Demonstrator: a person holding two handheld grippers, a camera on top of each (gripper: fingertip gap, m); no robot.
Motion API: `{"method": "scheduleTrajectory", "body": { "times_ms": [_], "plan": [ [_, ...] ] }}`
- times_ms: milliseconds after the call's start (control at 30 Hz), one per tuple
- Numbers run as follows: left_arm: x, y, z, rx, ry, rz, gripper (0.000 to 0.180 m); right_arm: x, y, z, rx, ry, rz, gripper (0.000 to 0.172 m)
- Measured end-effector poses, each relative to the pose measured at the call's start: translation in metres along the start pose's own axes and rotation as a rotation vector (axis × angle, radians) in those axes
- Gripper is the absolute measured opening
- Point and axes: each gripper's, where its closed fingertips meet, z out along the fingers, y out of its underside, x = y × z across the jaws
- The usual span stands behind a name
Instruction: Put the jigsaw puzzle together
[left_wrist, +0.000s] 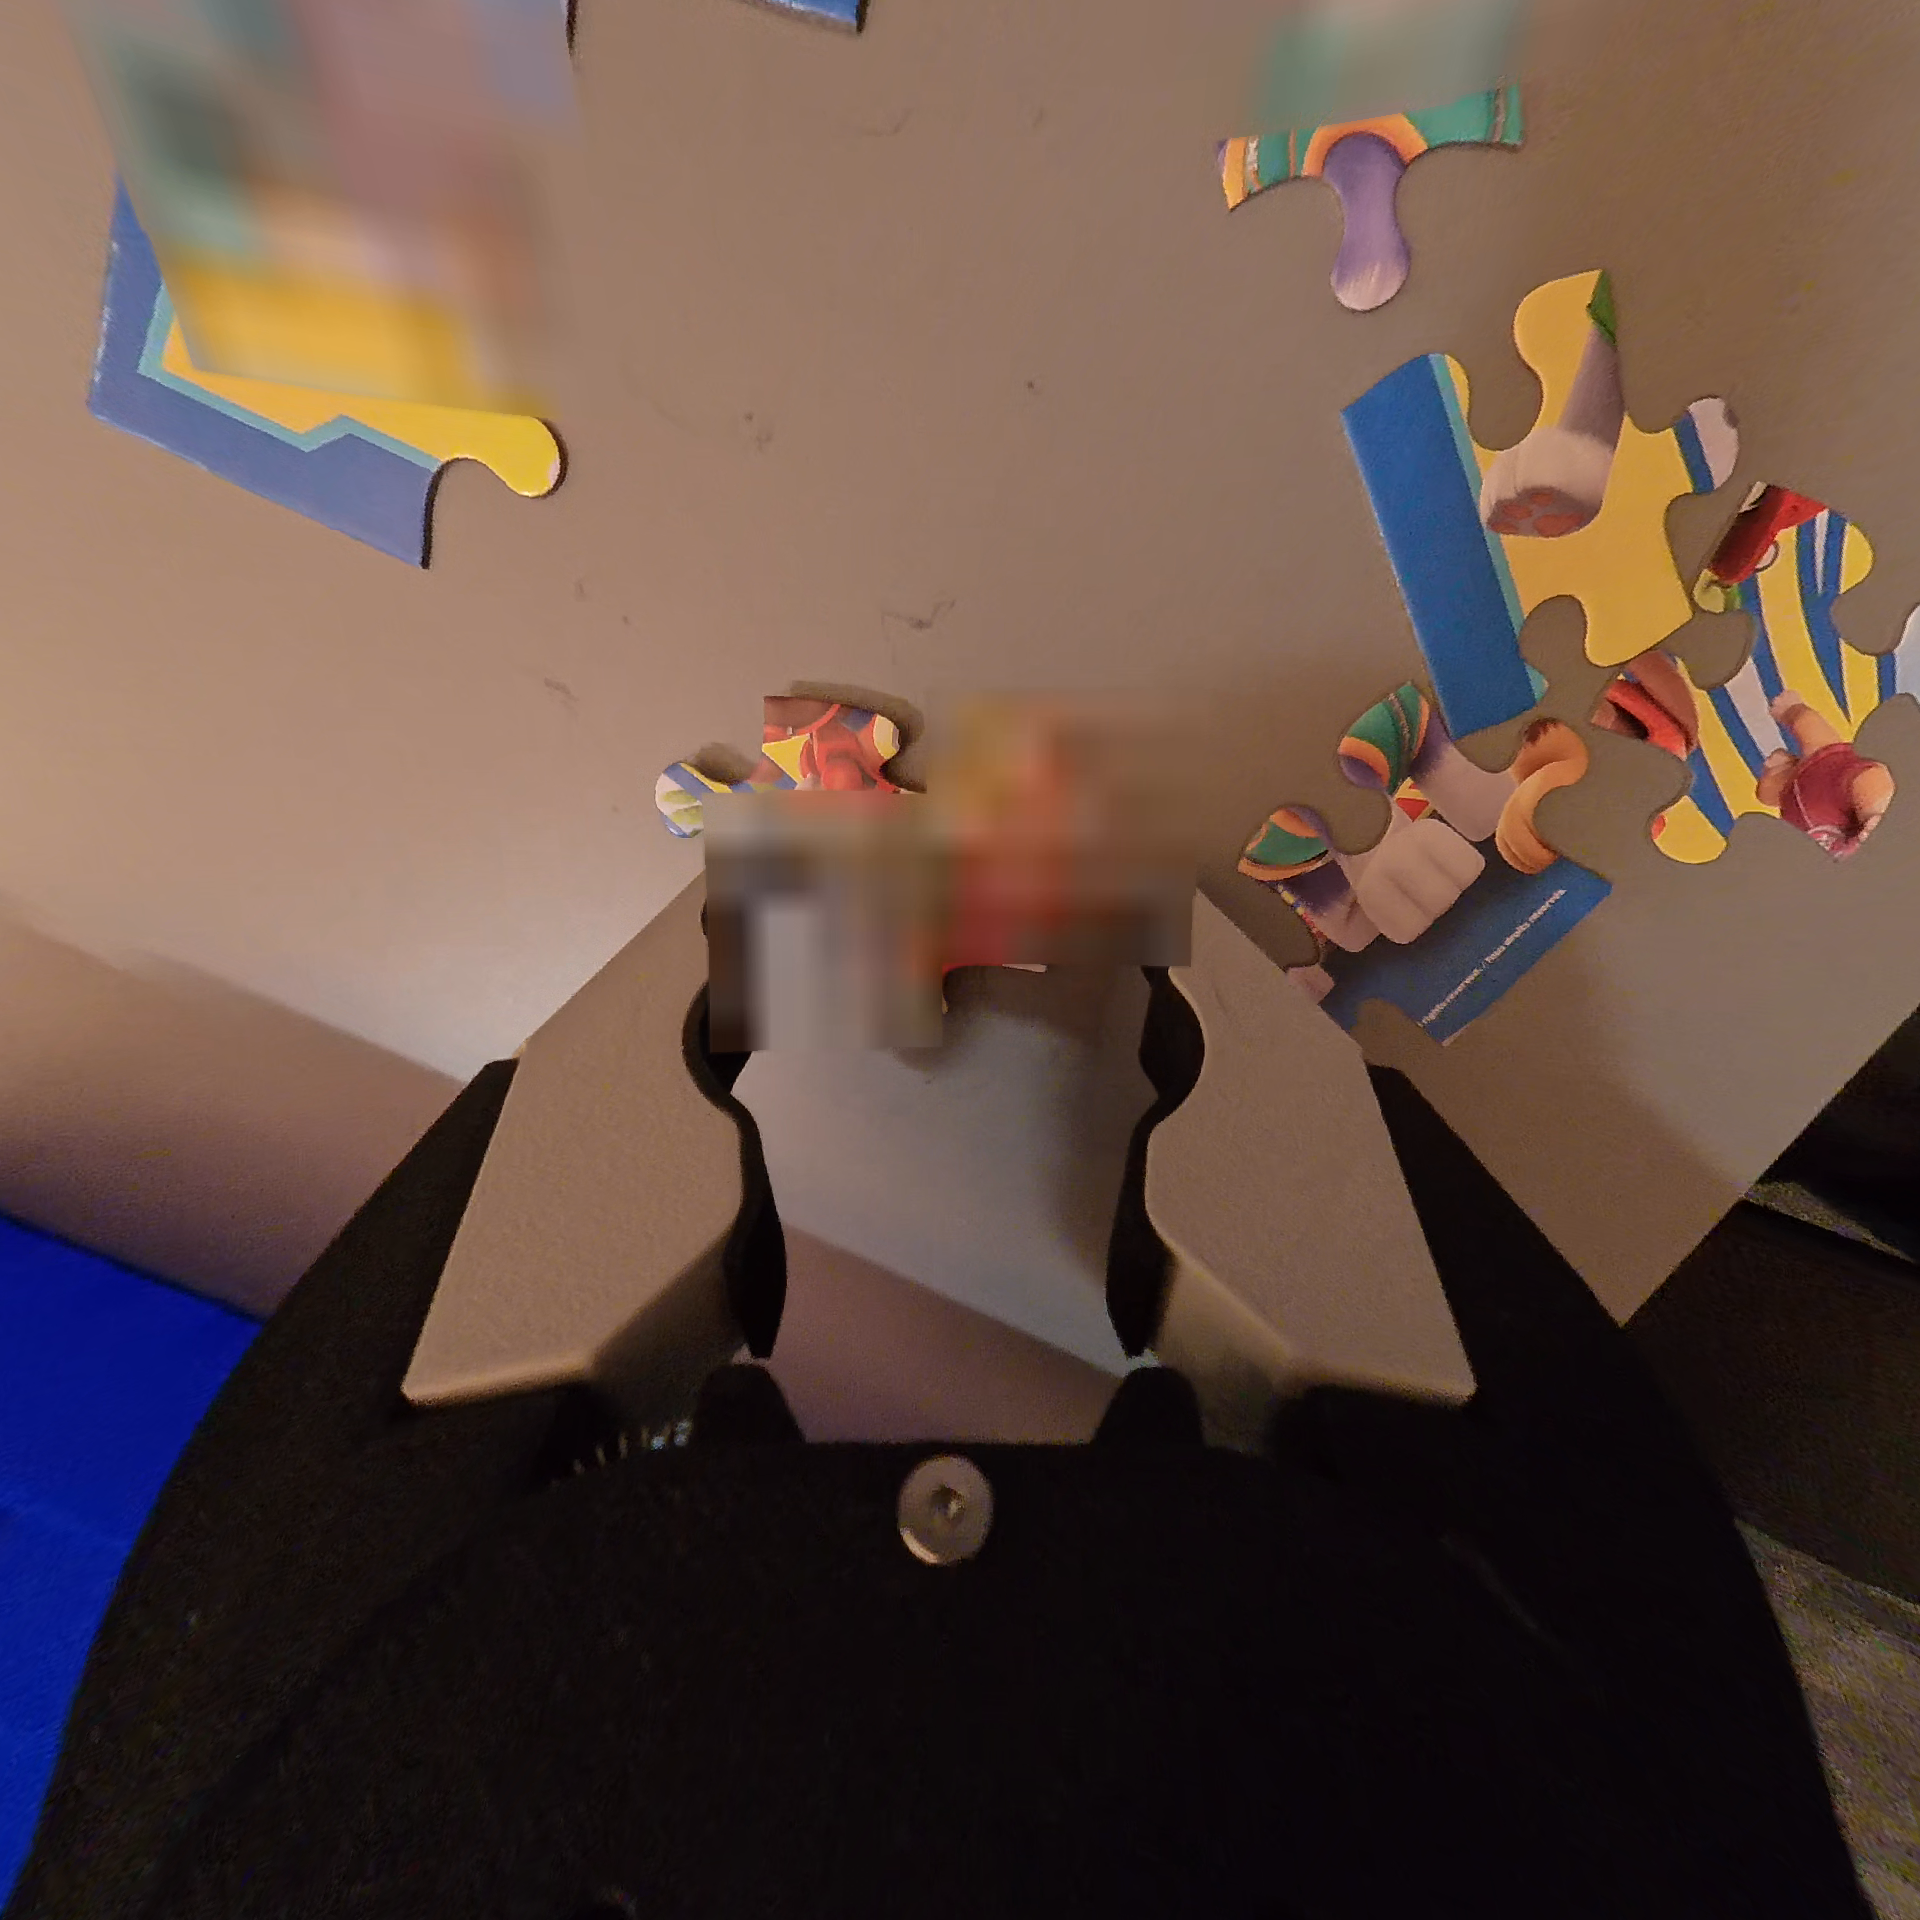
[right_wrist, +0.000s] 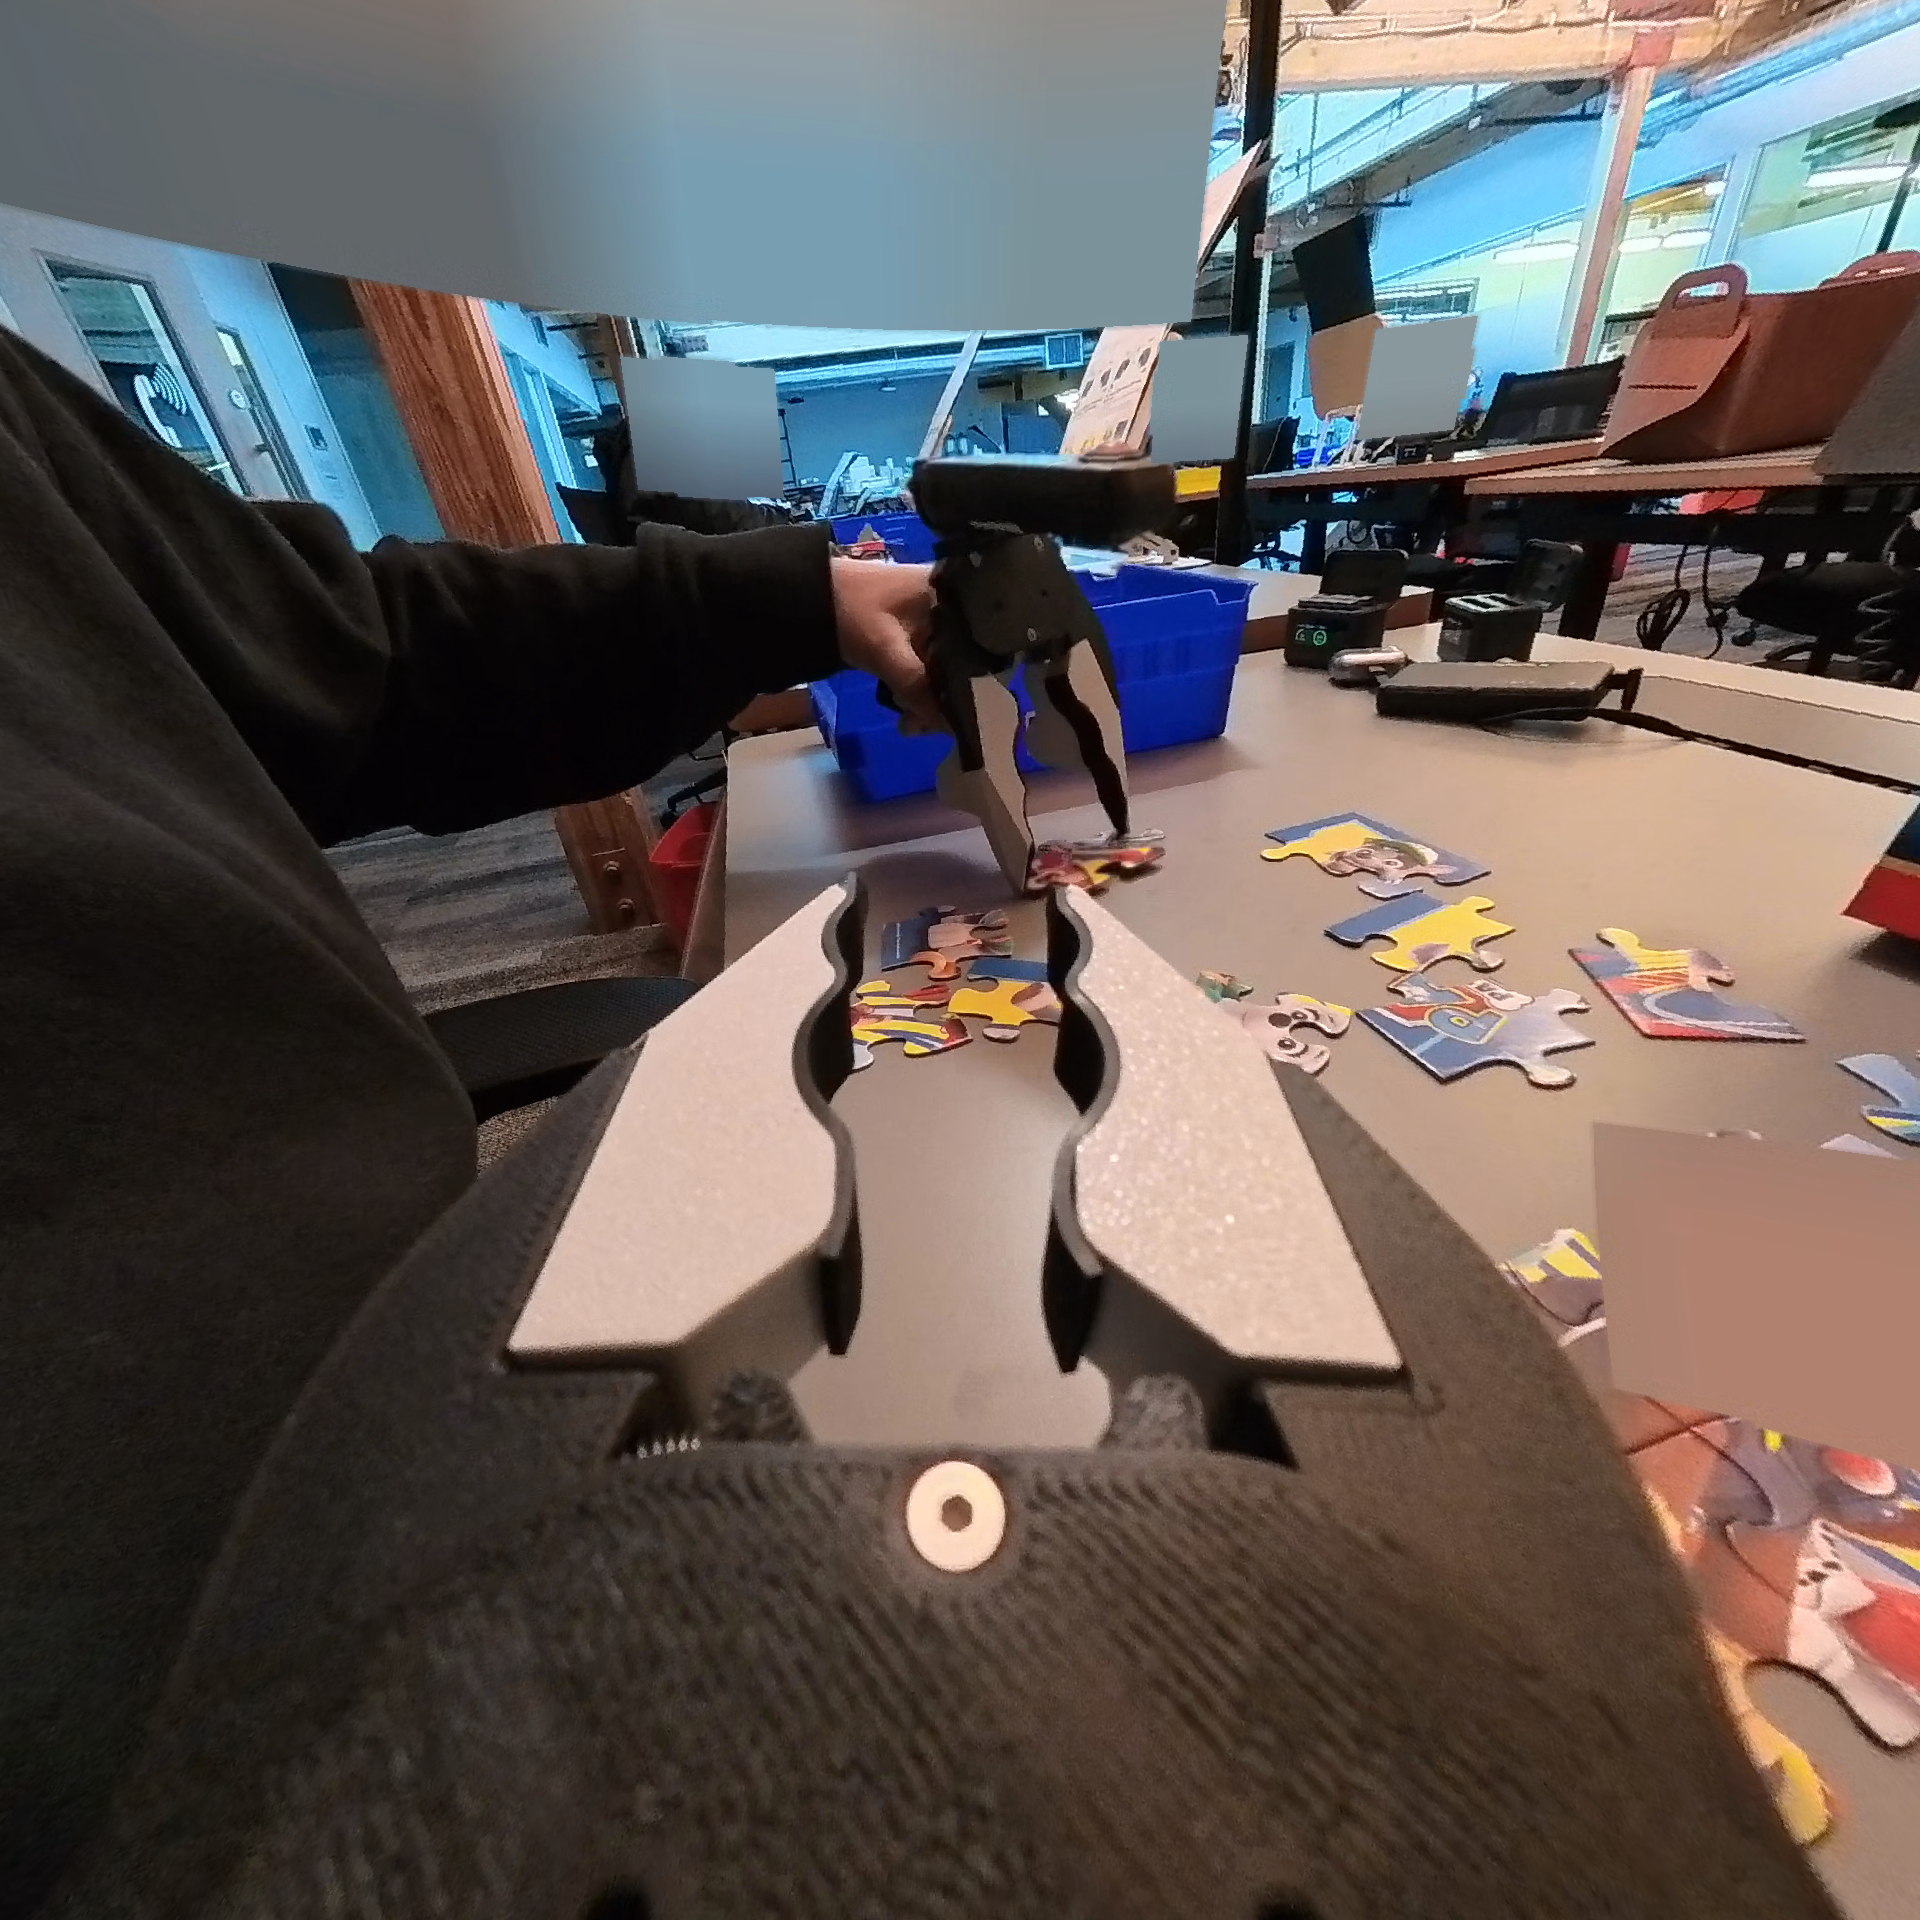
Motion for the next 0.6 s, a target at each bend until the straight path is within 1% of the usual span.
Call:
{"method": "scheduleTrajectory", "body": {
  "times_ms": [167,333,467,600],
  "plan": [
    [0.002,-0.007,-0.008,0.043,-0.003,0.005,0.075,0.001,0.0,0.0,-0.004,0.004,-0.003,0.034],
    [0.015,-0.03,-0.017,0.103,0.014,0.039,0.075,0.006,-0.002,-0.003,-0.008,0.023,-0.019,0.034],
    [0.033,-0.063,-0.021,0.149,0.023,0.118,0.075,0.013,-0.008,-0.012,0.002,0.055,-0.036,0.033],
    [0.056,-0.11,-0.021,0.215,0.034,0.216,0.075,0.02,-0.013,-0.027,0.02,0.091,-0.037,0.033]
  ]
}}
